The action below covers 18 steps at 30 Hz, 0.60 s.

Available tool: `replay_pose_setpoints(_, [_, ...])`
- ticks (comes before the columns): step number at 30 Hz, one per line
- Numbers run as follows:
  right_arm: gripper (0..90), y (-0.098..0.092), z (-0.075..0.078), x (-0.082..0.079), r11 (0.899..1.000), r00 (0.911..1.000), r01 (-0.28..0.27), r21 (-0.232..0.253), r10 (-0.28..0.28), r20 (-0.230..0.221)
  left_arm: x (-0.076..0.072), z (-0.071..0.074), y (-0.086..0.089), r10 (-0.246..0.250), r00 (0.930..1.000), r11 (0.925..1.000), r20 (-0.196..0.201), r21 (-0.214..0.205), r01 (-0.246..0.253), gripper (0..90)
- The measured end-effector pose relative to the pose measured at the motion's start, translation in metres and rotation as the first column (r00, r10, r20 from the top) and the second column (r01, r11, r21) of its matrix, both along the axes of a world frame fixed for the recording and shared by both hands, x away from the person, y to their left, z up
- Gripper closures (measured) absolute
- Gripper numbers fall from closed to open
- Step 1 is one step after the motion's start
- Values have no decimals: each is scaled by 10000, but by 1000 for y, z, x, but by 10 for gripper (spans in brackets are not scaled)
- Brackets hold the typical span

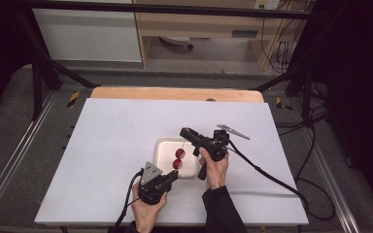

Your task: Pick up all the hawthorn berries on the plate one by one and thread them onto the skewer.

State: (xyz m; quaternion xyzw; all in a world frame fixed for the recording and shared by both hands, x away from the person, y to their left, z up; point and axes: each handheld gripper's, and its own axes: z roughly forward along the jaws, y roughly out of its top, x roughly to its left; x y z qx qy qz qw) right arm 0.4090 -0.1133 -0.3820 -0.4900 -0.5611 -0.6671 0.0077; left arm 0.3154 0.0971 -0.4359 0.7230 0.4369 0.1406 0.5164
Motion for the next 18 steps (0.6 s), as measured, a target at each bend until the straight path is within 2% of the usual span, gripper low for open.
replay_pose_setpoints(18, [621, 1, 0, -3, 9999, 9999, -120, 101, 119, 49, 2, 1, -1, 118, 9999, 9996, -14, -266, -119, 882])
